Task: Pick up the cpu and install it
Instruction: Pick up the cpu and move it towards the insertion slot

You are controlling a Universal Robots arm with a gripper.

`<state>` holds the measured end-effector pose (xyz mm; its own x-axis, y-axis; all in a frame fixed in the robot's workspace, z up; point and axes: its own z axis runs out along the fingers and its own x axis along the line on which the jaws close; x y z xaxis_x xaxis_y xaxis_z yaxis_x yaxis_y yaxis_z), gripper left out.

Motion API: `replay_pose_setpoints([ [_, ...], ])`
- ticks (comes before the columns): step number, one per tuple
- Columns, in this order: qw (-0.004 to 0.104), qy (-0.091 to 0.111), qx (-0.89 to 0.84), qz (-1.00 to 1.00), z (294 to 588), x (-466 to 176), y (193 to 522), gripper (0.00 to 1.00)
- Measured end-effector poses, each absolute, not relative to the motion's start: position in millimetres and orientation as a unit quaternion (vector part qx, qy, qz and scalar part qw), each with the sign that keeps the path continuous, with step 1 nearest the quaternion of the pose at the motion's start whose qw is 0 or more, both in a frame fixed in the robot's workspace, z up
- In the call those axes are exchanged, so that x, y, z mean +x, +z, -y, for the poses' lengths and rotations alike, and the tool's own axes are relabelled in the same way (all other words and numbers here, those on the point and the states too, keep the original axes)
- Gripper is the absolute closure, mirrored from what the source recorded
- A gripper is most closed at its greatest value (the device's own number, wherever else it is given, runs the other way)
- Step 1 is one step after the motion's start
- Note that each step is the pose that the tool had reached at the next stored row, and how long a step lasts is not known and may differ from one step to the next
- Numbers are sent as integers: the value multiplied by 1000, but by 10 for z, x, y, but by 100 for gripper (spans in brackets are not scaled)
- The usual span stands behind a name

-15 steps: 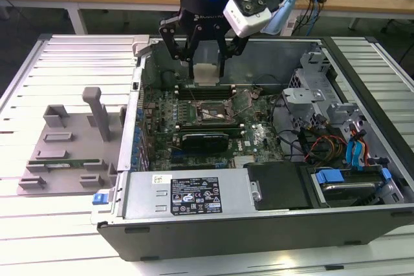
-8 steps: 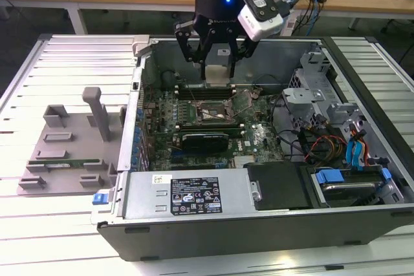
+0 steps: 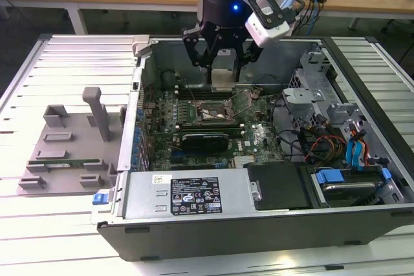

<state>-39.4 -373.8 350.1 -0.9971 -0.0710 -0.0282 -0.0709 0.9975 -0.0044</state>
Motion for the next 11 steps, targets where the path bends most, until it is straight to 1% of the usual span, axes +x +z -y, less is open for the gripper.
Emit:
replay_pose_setpoints([
  [6, 14, -2, -36, -999, 3738, -354, 3439, 46],
  [7, 14, -2, -36, -999, 3738, -333, 3399, 46],
  [8, 14, -2, -36, -999, 3737, -278, 3288, 46],
  [11, 14, -2, -35, -999, 3733, -256, 3238, 46],
])
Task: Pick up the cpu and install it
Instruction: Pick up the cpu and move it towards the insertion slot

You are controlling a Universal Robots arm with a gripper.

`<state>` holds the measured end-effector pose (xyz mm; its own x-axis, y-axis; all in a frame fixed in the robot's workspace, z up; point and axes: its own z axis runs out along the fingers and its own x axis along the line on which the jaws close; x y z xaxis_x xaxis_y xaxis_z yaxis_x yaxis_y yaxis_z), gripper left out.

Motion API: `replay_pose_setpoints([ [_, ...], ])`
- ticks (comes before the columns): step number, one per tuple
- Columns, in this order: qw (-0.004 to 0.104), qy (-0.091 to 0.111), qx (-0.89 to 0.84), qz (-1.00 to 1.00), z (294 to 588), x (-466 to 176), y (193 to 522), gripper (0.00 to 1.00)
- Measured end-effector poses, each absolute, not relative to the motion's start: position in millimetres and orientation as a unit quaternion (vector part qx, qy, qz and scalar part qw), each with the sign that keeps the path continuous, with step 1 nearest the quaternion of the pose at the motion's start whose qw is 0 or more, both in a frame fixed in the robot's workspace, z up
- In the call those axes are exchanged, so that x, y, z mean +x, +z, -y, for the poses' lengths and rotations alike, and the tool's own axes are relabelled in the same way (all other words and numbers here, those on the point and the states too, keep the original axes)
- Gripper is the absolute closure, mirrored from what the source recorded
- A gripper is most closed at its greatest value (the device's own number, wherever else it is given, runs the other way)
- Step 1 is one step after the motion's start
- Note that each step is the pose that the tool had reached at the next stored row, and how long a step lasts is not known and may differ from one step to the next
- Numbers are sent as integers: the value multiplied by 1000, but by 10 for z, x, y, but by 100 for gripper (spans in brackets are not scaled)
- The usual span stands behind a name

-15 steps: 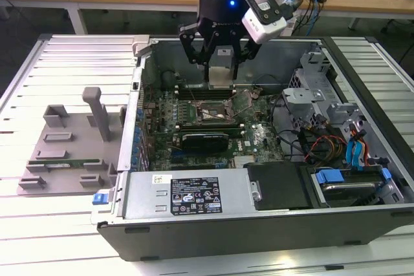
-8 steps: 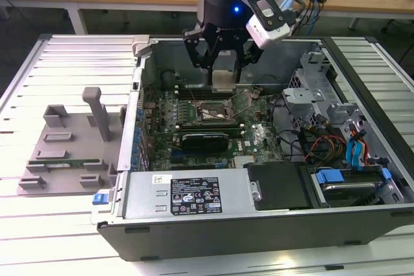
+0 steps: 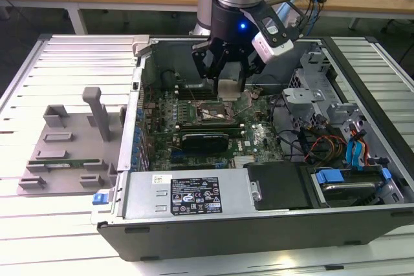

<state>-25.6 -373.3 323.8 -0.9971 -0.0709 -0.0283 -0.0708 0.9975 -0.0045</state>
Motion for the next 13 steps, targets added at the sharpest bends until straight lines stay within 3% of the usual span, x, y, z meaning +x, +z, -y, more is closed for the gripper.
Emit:
replay_pose_setpoints([
  [13, 14, -2, -36, -999, 3507, -212, 3148, 46],
])
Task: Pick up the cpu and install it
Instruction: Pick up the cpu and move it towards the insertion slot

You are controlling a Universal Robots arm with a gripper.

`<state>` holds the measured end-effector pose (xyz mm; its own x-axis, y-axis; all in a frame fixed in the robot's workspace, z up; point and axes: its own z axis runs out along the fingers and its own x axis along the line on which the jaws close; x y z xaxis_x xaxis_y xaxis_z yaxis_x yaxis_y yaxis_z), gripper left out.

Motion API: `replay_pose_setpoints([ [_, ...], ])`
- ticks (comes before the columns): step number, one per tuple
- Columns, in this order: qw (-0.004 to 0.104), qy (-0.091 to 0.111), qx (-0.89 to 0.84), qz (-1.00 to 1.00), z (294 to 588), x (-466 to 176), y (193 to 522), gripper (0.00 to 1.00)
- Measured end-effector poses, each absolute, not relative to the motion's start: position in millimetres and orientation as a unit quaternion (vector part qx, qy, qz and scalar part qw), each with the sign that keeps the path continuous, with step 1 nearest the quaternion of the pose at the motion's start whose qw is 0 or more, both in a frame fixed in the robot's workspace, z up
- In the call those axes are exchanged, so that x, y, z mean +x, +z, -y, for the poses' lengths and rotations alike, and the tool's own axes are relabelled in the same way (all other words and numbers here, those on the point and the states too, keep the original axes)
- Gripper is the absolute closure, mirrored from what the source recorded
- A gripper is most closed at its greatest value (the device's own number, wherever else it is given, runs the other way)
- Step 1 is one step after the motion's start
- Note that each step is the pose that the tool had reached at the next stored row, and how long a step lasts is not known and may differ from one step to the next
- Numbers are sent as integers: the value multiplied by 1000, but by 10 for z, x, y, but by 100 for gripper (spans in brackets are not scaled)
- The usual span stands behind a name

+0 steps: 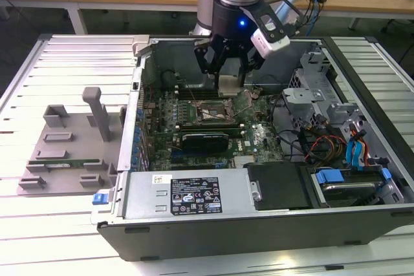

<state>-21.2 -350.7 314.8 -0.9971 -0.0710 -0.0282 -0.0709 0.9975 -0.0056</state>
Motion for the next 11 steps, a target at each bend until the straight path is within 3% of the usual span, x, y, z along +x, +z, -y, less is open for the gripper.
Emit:
replay_pose_setpoints([
  [11, 14, -2, -36, -999, 3507, -211, 3127, 46],
])
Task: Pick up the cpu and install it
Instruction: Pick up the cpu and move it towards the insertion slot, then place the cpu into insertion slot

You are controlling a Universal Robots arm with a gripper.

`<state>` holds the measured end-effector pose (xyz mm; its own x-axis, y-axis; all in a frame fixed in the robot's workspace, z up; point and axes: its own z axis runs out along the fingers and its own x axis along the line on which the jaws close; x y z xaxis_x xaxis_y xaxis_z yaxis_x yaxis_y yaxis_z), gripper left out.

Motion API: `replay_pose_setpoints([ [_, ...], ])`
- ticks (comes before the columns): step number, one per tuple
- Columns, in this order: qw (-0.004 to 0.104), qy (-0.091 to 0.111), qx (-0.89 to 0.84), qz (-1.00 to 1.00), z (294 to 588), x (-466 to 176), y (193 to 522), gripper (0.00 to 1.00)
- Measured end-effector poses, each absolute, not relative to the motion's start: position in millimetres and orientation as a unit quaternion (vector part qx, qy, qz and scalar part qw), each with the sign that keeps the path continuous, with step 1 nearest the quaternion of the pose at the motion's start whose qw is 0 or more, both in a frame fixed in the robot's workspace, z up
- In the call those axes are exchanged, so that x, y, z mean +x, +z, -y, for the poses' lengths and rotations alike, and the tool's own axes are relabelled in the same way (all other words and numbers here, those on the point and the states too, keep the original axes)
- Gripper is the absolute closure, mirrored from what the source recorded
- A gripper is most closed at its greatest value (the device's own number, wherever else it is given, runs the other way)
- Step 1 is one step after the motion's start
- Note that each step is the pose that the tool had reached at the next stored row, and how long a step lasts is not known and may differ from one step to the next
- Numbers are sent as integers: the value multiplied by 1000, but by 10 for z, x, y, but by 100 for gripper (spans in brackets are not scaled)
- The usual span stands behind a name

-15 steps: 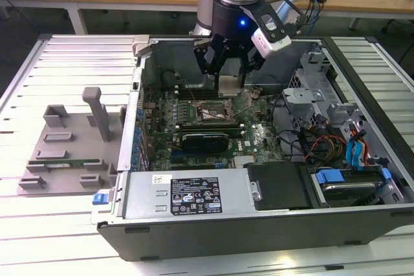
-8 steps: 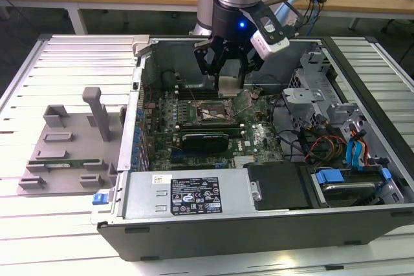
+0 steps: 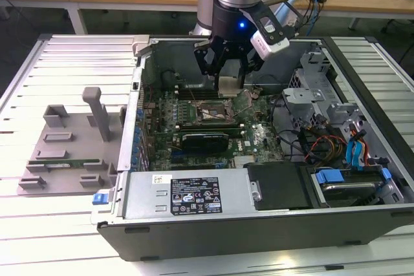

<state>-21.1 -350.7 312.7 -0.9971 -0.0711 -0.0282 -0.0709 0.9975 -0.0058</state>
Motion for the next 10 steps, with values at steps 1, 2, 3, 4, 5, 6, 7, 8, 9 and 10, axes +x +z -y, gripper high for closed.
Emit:
replay_pose_setpoints([
  [1, 14, -2, -36, -999, 3507, -211, 3127, 46],
  [2, 14, -2, -36, -999, 3507, -211, 3127, 46],
  [3, 14, -2, -36, -999, 3507, -211, 3127, 46],
  [4, 14, -2, -36, -999, 3507, -211, 3127, 46],
  [5, 14, -2, -36, -999, 3507, -211, 3127, 46],
  [6, 14, -2, -36, -999, 3507, -211, 3127, 46],
  [7, 14, -2, -35, -999, 3507, -211, 3127, 46],
  [8, 14, -3, -27, -1000, 3507, -211, 3126, 46],
  [9, 14, -3, -19, -1000, 3507, -211, 3126, 46],
  [10, 14, -3, -3, -1000, 3507, -211, 3125, 46],
])
